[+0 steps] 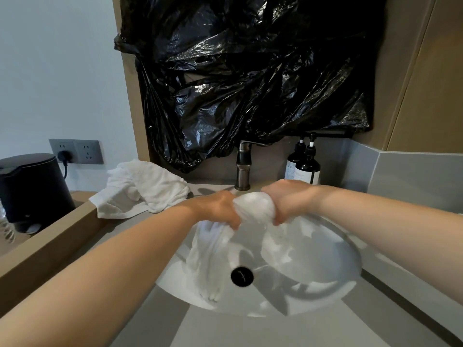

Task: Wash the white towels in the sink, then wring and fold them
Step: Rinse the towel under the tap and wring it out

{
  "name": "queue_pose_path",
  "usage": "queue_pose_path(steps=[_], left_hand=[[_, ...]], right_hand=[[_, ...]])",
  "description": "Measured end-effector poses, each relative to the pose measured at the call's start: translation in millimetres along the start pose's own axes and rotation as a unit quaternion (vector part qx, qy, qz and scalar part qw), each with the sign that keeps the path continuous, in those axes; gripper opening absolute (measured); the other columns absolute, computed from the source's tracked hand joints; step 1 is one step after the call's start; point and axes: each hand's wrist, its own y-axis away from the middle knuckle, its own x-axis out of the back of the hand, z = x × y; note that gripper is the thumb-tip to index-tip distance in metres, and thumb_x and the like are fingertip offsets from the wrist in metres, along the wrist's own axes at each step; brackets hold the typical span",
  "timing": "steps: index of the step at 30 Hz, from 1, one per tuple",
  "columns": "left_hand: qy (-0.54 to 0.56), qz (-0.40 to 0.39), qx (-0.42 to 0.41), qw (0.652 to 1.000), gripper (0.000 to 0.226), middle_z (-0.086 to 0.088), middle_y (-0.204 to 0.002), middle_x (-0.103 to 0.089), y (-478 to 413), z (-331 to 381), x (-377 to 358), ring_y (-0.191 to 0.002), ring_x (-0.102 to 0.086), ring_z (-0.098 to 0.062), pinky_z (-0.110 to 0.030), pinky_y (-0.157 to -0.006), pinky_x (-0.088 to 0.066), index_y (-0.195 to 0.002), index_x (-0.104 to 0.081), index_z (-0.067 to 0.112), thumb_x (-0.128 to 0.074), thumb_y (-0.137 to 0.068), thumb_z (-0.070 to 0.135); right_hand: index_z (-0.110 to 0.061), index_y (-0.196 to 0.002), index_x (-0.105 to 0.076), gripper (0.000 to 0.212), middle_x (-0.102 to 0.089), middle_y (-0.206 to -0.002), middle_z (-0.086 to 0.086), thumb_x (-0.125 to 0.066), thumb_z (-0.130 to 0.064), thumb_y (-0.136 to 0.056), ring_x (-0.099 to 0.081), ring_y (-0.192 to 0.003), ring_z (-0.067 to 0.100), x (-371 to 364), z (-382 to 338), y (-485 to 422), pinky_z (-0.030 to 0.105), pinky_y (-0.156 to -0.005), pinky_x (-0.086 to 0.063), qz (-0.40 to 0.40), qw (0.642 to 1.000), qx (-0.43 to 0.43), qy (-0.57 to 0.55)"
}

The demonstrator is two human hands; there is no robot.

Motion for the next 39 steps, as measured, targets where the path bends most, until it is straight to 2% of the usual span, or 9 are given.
queue_pose_path(steps=[7, 14, 19, 22, 28, 31, 34, 36, 39], left_hand=[[0.336, -0.132, 0.000, 0.933, 0.035, -0.008, -0.080, -0.072, 4.3, -13.2, -20.8, -0.070, -0.069, -0.021, -0.026, -0.068, -0.057, -0.092, -0.069, 0.006, -0.064, -0.057, 0.008], [0.440, -0.210, 0.017, 0.873, 0.038, -0.005, -0.065, -0.062, -0.7, -22.9, -35.6, -0.055, -0.060, -0.014, -0.022, -0.057, -0.049, -0.080, -0.061, 0.005, -0.068, -0.045, 0.016], [0.478, -0.217, -0.006, 0.851, 0.048, -0.005, -0.072, -0.066, -2.3, -30.4, -36.7, -0.064, -0.064, -0.016, -0.028, -0.066, -0.053, -0.093, -0.059, 0.005, -0.074, -0.050, 0.023], [0.515, -0.241, -0.071, 0.820, 0.068, -0.012, -0.098, -0.073, -3.0, -35.5, -30.7, -0.095, -0.069, -0.023, -0.030, -0.082, -0.054, -0.119, -0.051, 0.006, -0.080, -0.064, 0.035], [0.498, -0.326, -0.145, 0.790, 0.096, -0.019, -0.127, -0.062, -5.0, -42.0, -33.1, -0.122, -0.057, -0.035, -0.044, -0.106, -0.043, -0.129, -0.041, 0.000, -0.076, -0.068, 0.065], [0.483, -0.310, -0.139, 0.807, 0.090, -0.012, -0.125, -0.065, -4.0, -35.7, -33.2, -0.115, -0.062, -0.031, -0.043, -0.100, -0.049, -0.129, -0.047, 0.010, -0.083, -0.063, 0.059], [0.399, -0.199, -0.127, 0.886, 0.065, -0.009, -0.104, -0.072, 0.2, -21.8, -30.8, -0.096, -0.068, -0.024, -0.041, -0.091, -0.053, -0.118, -0.058, 0.008, -0.084, -0.063, 0.032], [0.277, -0.072, -0.115, 0.951, 0.051, -0.008, -0.089, -0.070, 2.8, -12.7, -27.6, -0.081, -0.064, -0.023, -0.042, -0.078, -0.050, -0.107, -0.065, 0.005, -0.080, -0.060, 0.021], [0.168, 0.016, -0.124, 0.978, 0.037, 0.001, -0.088, -0.067, 1.1, -12.6, -24.5, -0.080, -0.061, -0.016, -0.031, -0.073, -0.050, -0.103, -0.067, 0.014, -0.080, -0.069, 0.007]], right_hand=[[-0.019, -0.099, -0.048, 0.029, -0.054, -0.084, -0.002, -0.065, -0.032, -0.080, -0.059, -0.084, 0.025, -32.0, 5.6, -17.3, 0.032, -0.062, -0.031, 0.188, 0.967, 0.086, 0.145], [-0.017, -0.061, -0.052, 0.038, -0.048, -0.052, -0.003, -0.083, -0.014, -0.039, -0.048, -0.040, 0.019, -49.6, 10.4, -35.2, 0.020, -0.037, -0.025, 0.335, 0.906, 0.167, 0.196], [-0.017, -0.067, -0.053, 0.033, -0.049, -0.055, -0.004, -0.081, -0.016, -0.050, -0.053, -0.046, 0.020, -40.4, 6.6, -47.0, 0.022, -0.036, -0.031, 0.300, 0.916, 0.177, 0.198], [-0.025, -0.085, -0.043, 0.025, -0.048, -0.073, -0.009, -0.063, -0.039, -0.079, -0.058, -0.072, 0.019, -19.2, -1.9, -41.1, 0.030, -0.056, -0.039, 0.176, 0.965, 0.113, 0.158], [-0.023, -0.092, -0.039, 0.025, -0.038, -0.072, -0.007, -0.062, -0.032, -0.083, -0.048, -0.073, 0.019, -4.1, -9.9, -23.0, 0.030, -0.056, -0.030, 0.135, 0.968, 0.077, 0.196], [-0.017, -0.111, -0.043, 0.035, -0.048, -0.088, -0.001, -0.065, -0.024, -0.085, -0.054, -0.088, 0.023, 0.9, -16.2, -13.8, 0.033, -0.062, -0.036, 0.119, 0.957, 0.059, 0.258], [-0.016, -0.119, -0.040, 0.052, -0.052, -0.105, 0.002, -0.073, -0.029, -0.081, -0.050, -0.098, 0.022, -0.3, -17.1, -7.1, 0.032, -0.069, -0.037, 0.085, 0.961, 0.068, 0.253], [-0.021, -0.120, -0.042, 0.062, -0.047, -0.106, -0.003, -0.079, -0.041, -0.073, -0.047, -0.101, 0.017, 0.7, -7.7, -3.6, 0.029, -0.076, -0.040, 0.015, 0.989, 0.049, 0.141], [-0.022, -0.101, -0.060, 0.052, -0.055, -0.096, -0.005, -0.063, -0.067, -0.076, -0.052, -0.085, 0.014, -0.3, 13.0, 0.9, 0.022, -0.073, -0.046, -0.089, 0.978, 0.000, -0.190]])
